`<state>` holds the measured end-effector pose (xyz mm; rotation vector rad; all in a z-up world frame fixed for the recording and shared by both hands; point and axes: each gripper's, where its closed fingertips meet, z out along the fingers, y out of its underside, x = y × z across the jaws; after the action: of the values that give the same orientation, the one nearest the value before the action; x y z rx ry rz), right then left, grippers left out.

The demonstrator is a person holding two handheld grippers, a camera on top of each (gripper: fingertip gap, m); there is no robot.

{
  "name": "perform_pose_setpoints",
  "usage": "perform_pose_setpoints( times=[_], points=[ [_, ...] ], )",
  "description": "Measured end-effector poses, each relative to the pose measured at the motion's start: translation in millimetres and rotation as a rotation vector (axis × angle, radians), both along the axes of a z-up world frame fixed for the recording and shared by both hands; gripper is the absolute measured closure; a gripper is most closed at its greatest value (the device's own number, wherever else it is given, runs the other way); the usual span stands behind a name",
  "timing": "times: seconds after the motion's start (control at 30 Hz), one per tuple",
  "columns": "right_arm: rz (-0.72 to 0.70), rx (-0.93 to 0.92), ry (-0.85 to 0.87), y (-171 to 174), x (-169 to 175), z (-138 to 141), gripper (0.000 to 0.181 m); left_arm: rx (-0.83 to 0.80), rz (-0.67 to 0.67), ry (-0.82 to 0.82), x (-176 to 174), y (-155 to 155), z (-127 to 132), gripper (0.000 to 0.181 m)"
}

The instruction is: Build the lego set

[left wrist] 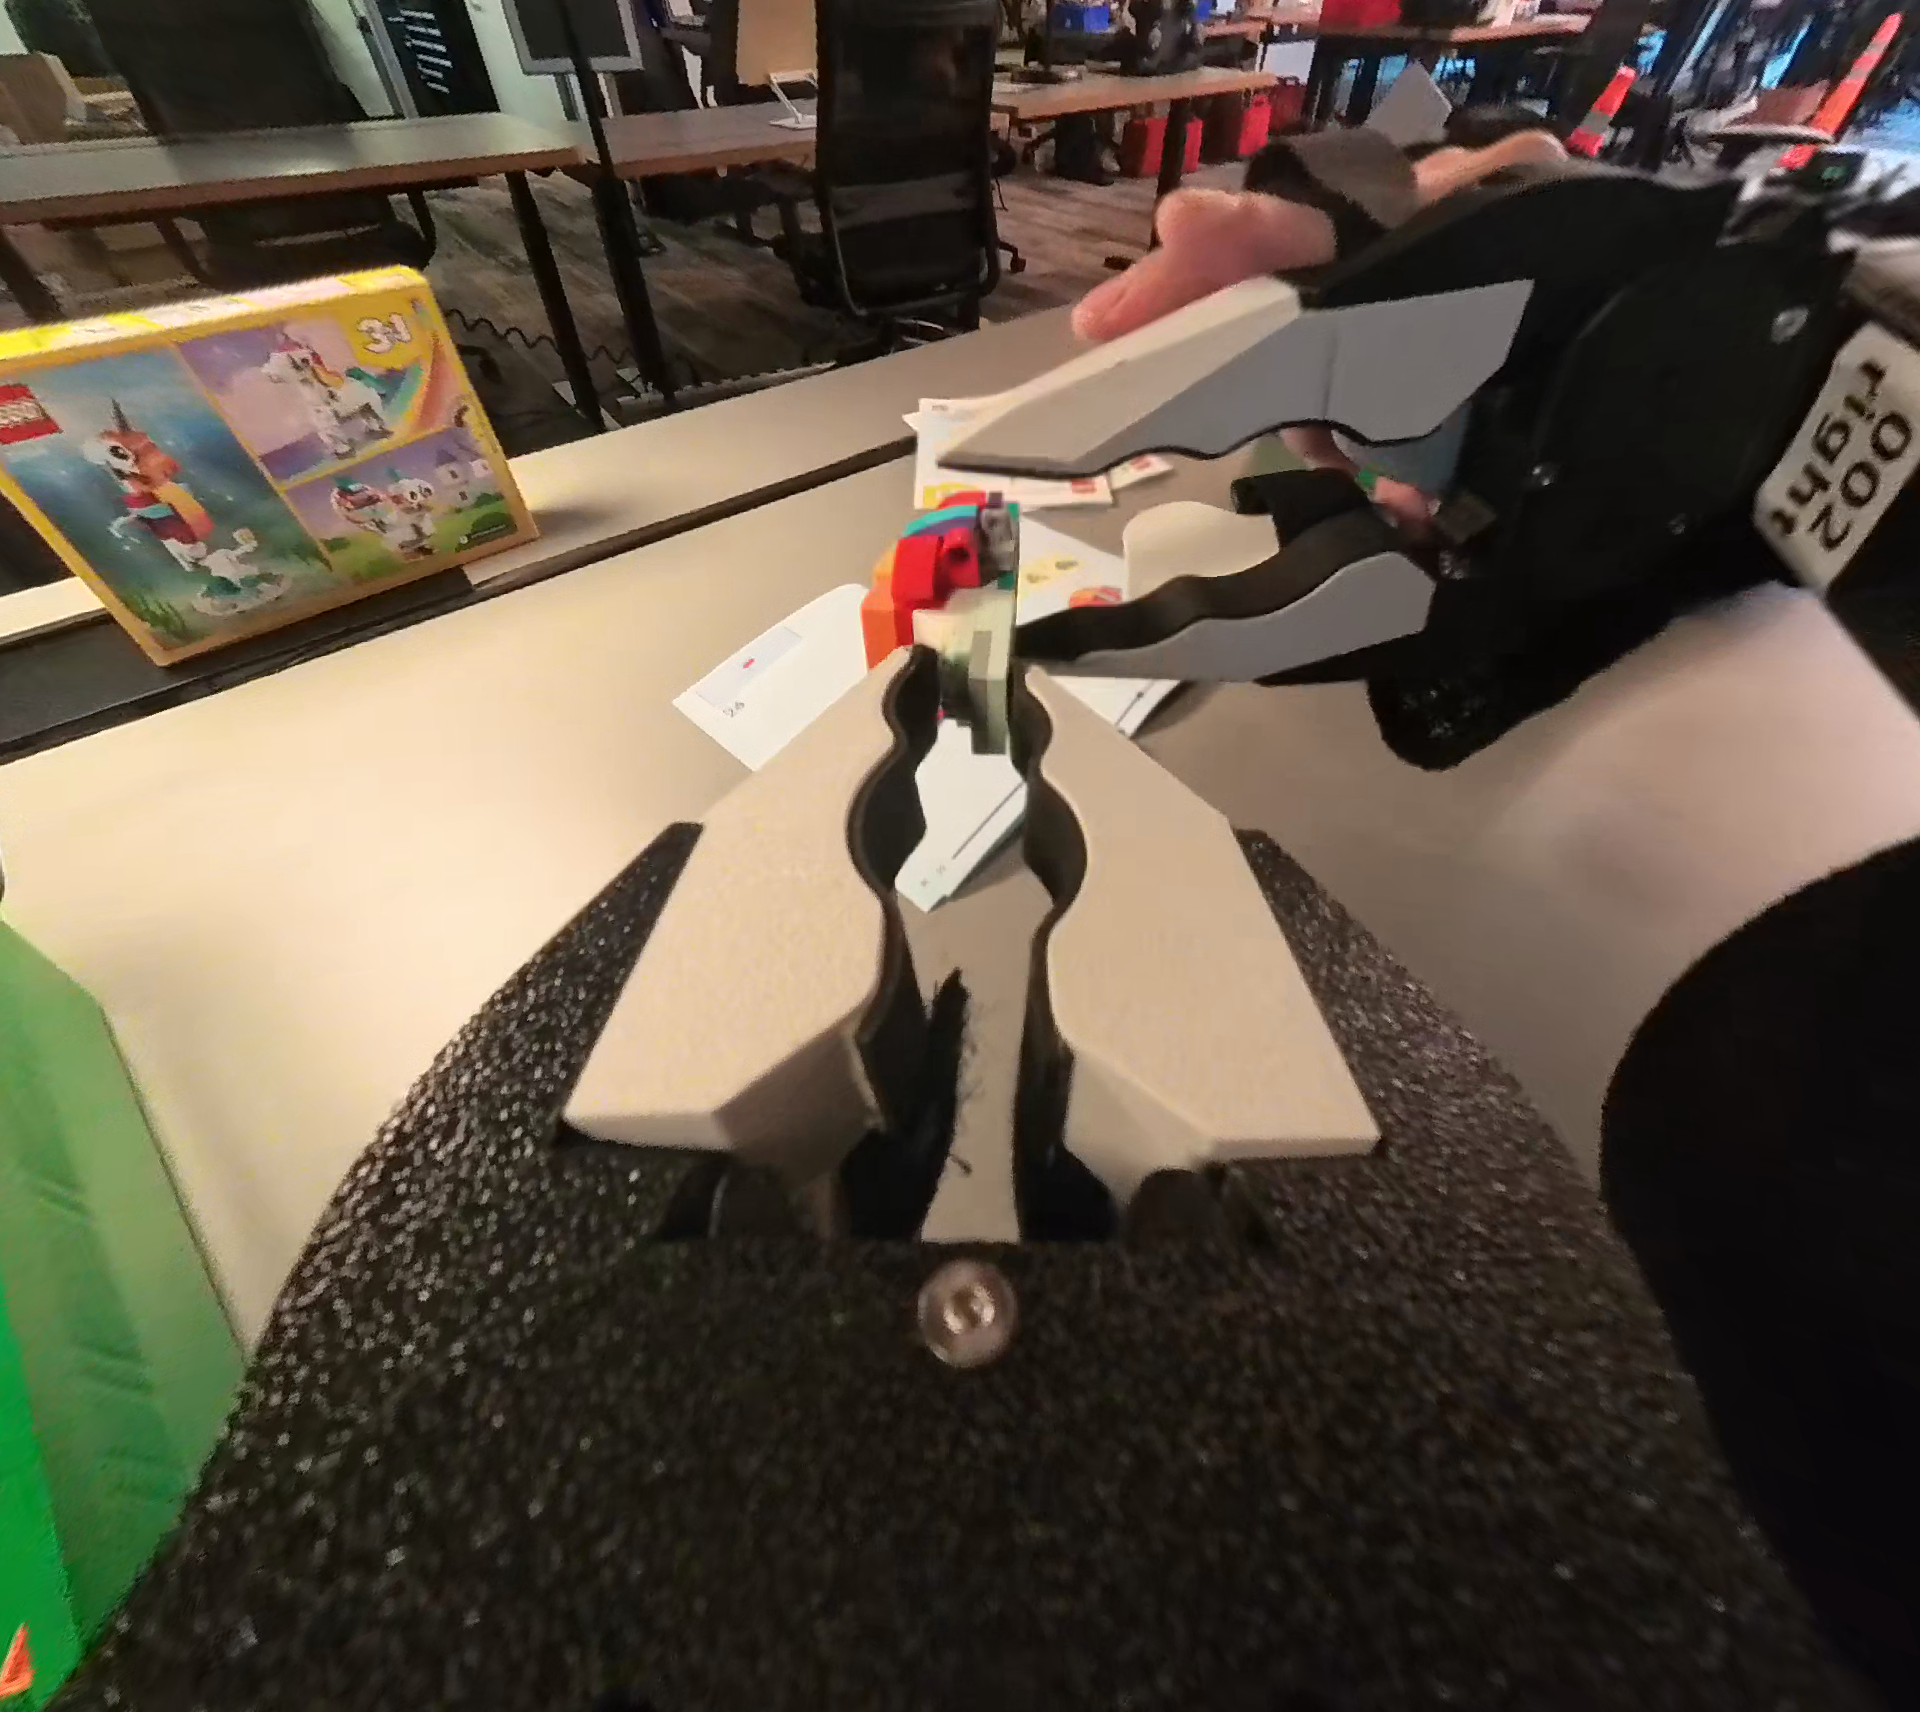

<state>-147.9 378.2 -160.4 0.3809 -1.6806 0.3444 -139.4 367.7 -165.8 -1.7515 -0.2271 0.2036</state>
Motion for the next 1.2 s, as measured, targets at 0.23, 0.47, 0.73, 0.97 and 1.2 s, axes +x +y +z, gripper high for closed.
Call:
perform_pose_setpoints(
  times=[0.23, 0.47, 0.73, 0.97, 1.2],
  points=[
    [-0.077, -0.016, 0.007, 2.5, -10.9, -2.1, 0.136, 0.037, 0.022, -0.015, -3.8, -2.0, 8.9, 0.171],
    [-0.129, -0.002, 0.101, 9.5, -19.4, 3.1, 0.141, 0.048, 0.018, -0.011, 0.1, -1.2, 14.4, 0.171],
    [-0.124, -0.002, 0.135, 8.9, -17.4, 6.6, 0.141, 0.05, 0.03, -0.001, 0.1, -1.4, 17.5, 0.171],
    [-0.127, 0.007, 0.134, 10.5, -18.0, 5.5, 0.141, 0.047, 0.02, 0.007, 3.9, 1.5, 17.7, 0.171],
    [-0.103, 0.017, 0.16, 9.1, -15.1, 10.4, 0.143, 0.044, 0.01, 0.046, 6.5, 0.8, 20.5, 0.17]
  ],
)
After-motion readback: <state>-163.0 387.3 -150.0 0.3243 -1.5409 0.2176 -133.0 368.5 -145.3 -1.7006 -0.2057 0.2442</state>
